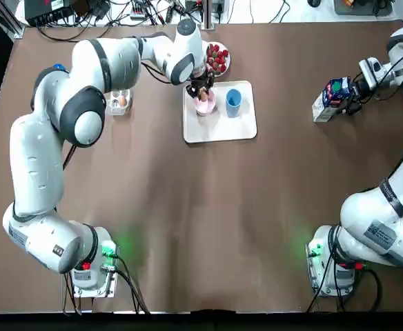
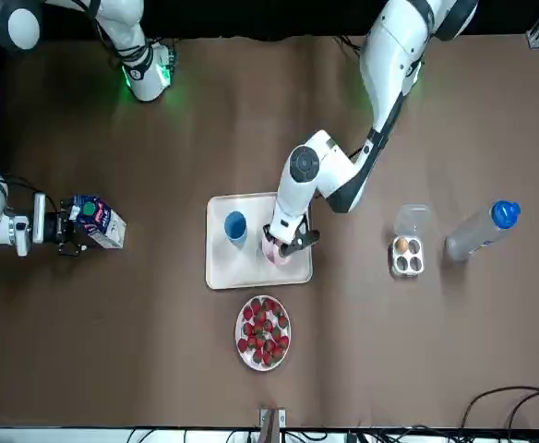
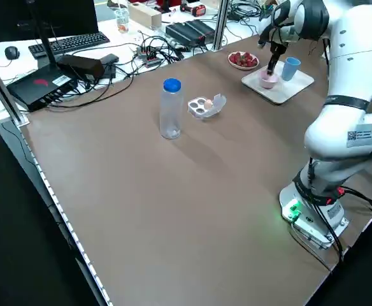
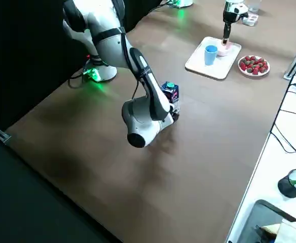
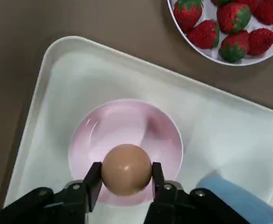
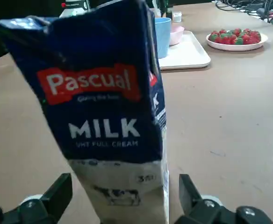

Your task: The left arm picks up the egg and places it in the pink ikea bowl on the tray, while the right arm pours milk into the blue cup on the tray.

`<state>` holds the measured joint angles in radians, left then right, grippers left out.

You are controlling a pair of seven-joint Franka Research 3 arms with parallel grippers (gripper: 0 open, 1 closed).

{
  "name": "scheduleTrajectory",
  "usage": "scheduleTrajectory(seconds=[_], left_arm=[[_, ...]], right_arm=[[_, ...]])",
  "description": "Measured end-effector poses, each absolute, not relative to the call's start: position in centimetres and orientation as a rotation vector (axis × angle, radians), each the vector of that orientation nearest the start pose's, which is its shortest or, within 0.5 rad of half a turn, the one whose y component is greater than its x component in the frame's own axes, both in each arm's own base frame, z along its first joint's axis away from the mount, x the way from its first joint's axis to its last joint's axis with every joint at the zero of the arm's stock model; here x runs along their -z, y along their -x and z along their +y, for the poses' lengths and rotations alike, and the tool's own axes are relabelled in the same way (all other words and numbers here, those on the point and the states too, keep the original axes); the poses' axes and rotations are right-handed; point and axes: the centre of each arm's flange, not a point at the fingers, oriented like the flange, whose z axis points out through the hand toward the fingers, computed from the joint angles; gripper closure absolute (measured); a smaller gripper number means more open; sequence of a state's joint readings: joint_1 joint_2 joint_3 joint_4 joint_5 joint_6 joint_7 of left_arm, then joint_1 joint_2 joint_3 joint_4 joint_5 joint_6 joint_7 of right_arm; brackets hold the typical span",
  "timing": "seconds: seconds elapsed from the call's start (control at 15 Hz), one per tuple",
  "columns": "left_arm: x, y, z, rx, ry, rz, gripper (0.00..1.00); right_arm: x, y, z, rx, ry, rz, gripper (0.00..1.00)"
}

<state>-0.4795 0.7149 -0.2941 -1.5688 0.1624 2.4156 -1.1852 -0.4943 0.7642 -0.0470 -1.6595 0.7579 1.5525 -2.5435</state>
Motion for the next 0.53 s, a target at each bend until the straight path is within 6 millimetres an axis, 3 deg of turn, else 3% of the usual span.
scheduleTrajectory(seconds=[0.27, 0.53], left_arm=[[-24.0, -53.9, -47.9, 0.111, 3.239, -0.667, 0.51], [-24.7, -54.2, -48.1, 0.132, 3.246, -0.680, 0.18]], right_arm=[[-15.0, -54.8, -22.9, 0.778, 1.464, -1.611, 0.00], [-15.0, -54.9, -22.5, 0.774, 1.455, -1.614, 0.07]])
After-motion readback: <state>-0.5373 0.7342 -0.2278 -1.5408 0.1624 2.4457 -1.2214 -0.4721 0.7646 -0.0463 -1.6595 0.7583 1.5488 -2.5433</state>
